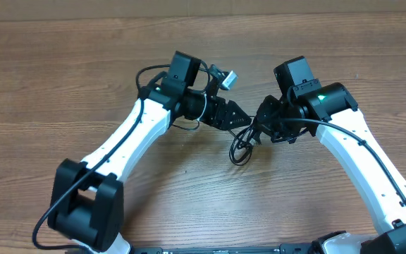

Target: Untangle cables

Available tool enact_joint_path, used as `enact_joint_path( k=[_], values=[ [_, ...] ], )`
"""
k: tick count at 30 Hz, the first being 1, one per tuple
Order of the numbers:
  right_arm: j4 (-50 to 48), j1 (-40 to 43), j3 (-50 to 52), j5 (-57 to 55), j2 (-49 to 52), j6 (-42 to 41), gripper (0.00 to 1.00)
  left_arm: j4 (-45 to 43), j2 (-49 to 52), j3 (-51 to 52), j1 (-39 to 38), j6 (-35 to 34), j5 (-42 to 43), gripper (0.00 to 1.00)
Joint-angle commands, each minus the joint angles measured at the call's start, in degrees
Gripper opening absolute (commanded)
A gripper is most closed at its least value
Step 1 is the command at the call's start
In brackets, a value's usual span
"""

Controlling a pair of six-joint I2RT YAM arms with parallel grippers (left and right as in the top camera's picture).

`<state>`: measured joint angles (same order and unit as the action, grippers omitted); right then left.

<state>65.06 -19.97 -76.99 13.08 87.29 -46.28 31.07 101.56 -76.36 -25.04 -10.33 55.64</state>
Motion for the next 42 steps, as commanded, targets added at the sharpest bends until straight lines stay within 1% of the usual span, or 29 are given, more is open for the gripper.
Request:
enact_joint_path(
  k=[1, 6, 9, 11, 13, 17, 22, 24, 25, 26, 27, 31, 35, 38, 42],
  values=[
    [-0.44, -0.33, -1.86, 0.04, -0.48, 0.24, 0.04, -2.67, 1.29, -0.20, -0.07, -0.46, 7.50, 0.63],
    [-1.64, -0.33, -1.86, 1.16, -0.48, 0.26, 0.04, -2.60, 1.29, -0.20, -0.57, -1.75, 7.43, 0.63],
    [-2.64, -0.33, -1.86, 2.21, -0.48, 0.83, 0.04, -2.36, 1.29, -0.20, -1.01, -2.19, 7.39, 0.59],
    [-3.04, -0.33, -1.90, 2.84, -0.48, 1.38, 0.04, -1.95, 1.29, -0.20, -1.31, -2.19, 6.84, 0.56],
    [-3.02, -0.33, -2.16, 3.34, -0.50, 1.81, 0.04, -0.20, 1.29, -0.20, -1.40, -2.19, 3.30, 0.49],
    [-2.95, -0.33, -3.54, 5.09, -0.61, 3.21, 0.04, 2.80, 1.29, -0.20, -1.40, -2.56, -2.03, 0.43],
    [-2.69, -0.33, -7.58, 7.74, -0.59, 4.37, 0.04, 3.85, 1.29, -0.20, -1.42, -2.56, -1.97, 0.34],
    [-2.14, -0.33, -9.25, 8.46, -0.59, 4.59, 0.04, 4.28, 1.29, -0.20, -1.40, -2.56, -2.01, 0.26],
    [-1.81, -0.26, -10.10, 9.20, -0.59, 4.85, 0.04, 4.44, 1.29, -0.20, -1.40, -2.54, -2.05, 0.21],
    [-1.62, -0.26, -10.88, 10.08, -0.59, 5.81, 0.04, 4.50, 1.29, -0.20, -1.29, -2.51, -2.14, 0.10],
    [-1.27, -0.22, -11.54, 10.36, -0.59, 5.88, 0.04, 4.48, 1.29, -0.20, -1.09, -2.54, -2.36, 0.04],
    [-0.79, -0.22, -12.81, 10.40, -0.70, 6.40, 0.04, 5.01, 1.29, -0.20, -0.46, -2.56, -4.76, 0.04],
    [-0.87, -0.15, -13.03, 10.56, -1.09, 8.90, 0.04, 5.16, 1.29, -0.20, 0.33, -2.32, -8.44, 0.04],
    [-2.56, 0.94, -14.05, 10.03, -1.14, 10.82, 0.04, 5.33, 1.29, -0.20, 0.92, -2.29, -7.65, 0.04],
    [-10.21, 1.99, -14.10, 5.95, -1.11, 10.78, 0.04, 5.44, 1.29, -0.20, 0.90, -1.88, -4.20, 0.04]
  ],
)
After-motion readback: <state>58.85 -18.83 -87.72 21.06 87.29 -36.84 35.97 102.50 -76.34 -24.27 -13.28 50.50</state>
